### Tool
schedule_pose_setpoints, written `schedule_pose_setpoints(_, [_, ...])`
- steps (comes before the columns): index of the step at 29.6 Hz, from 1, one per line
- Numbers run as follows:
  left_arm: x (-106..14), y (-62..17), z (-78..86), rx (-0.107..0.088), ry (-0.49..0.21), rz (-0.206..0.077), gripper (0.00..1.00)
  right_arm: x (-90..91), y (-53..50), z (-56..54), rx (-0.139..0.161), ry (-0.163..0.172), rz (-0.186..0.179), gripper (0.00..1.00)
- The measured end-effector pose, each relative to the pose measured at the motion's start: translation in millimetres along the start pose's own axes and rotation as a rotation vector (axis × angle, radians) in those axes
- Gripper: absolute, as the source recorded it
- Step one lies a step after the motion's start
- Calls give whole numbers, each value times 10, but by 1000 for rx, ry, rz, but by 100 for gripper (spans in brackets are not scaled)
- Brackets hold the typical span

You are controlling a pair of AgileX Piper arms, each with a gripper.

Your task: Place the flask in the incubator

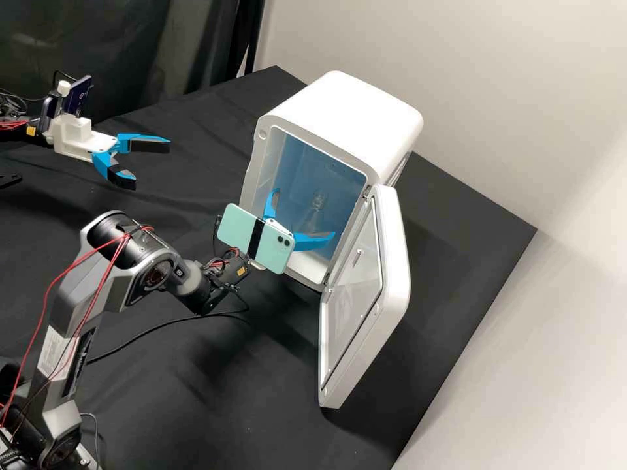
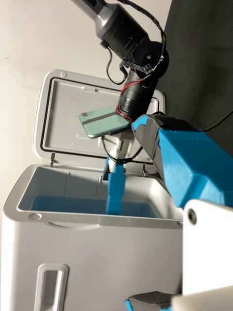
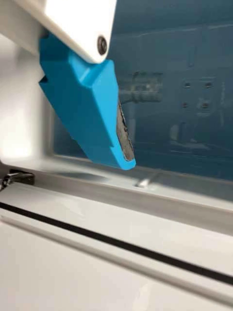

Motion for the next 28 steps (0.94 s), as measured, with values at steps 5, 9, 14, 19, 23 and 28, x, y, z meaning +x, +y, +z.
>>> schedule_pose_setpoints(5, [-3,-11,11,0,-5,-5,100,-99,50,-47,-1,25,25,100])
schedule_pose_setpoints(9, [-3,-11,11,0,-5,-5,100,-183,69,-63,-8,19,19,100])
schedule_pose_setpoints(14, [-3,-11,11,0,-5,-5,100,-272,119,-112,-19,22,22,100])
schedule_pose_setpoints(19, [-3,-11,11,0,-5,-5,100,-350,136,-125,-20,19,19,100])
schedule_pose_setpoints(23, [-3,-11,11,0,-5,-5,100,-436,152,-142,-21,17,13,100])
schedule_pose_setpoints(28, [-3,-11,11,0,-5,-5,100,-541,170,-163,-30,28,-9,100])
